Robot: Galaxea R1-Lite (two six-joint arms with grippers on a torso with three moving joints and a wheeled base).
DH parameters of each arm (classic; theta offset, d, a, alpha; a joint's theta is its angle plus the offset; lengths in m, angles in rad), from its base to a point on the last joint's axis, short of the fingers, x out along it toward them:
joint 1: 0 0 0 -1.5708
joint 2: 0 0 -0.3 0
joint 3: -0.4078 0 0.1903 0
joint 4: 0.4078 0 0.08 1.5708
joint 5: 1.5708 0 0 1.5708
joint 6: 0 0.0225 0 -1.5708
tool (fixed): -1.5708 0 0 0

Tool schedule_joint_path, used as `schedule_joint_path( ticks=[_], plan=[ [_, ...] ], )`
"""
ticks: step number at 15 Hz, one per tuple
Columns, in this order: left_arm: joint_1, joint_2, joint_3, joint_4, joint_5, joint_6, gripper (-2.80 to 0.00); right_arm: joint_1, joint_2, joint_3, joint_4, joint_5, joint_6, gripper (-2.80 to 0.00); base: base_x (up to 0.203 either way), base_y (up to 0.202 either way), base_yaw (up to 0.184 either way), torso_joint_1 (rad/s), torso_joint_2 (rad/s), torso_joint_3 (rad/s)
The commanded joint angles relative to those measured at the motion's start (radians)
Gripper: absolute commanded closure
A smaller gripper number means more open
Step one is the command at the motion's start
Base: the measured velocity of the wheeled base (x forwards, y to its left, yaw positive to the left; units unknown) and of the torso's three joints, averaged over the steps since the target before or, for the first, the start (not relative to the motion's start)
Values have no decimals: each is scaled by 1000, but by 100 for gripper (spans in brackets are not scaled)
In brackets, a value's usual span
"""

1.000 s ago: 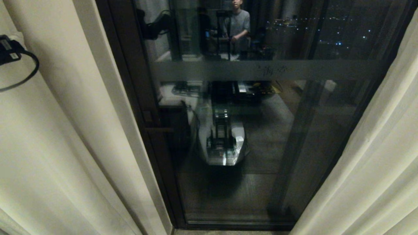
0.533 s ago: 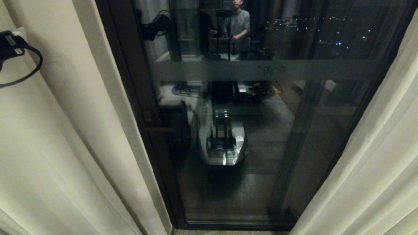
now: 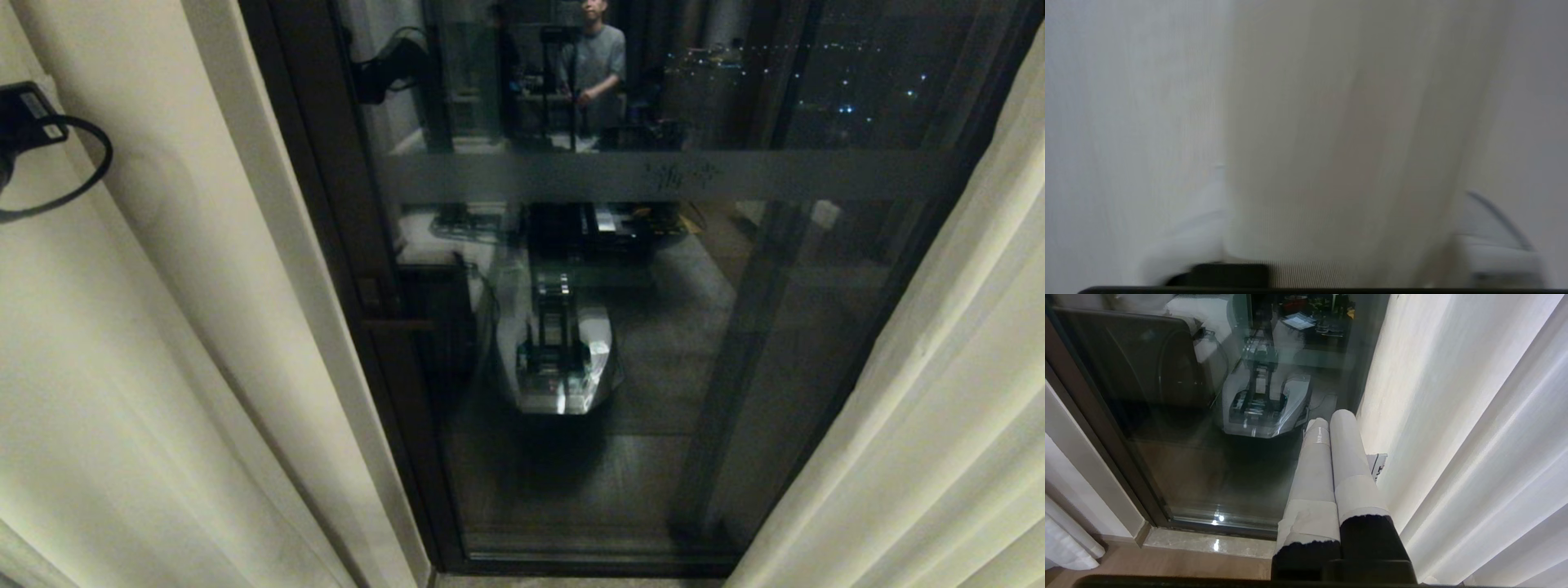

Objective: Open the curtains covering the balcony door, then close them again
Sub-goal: Close the inner curtains on both sides

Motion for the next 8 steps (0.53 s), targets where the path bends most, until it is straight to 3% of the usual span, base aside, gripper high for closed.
schedule_joint_path(
  ticks=[1,8],
  plan=[
    [1,1,-2,-4,2,-1,0,0,1,0,1,1,-1,0,0,0,0,0,0,0],
    [-1,-15,0,-30,1,-1,0,0,1,-1,1,1,0,0,0,0,0,0,0,0]
  ],
)
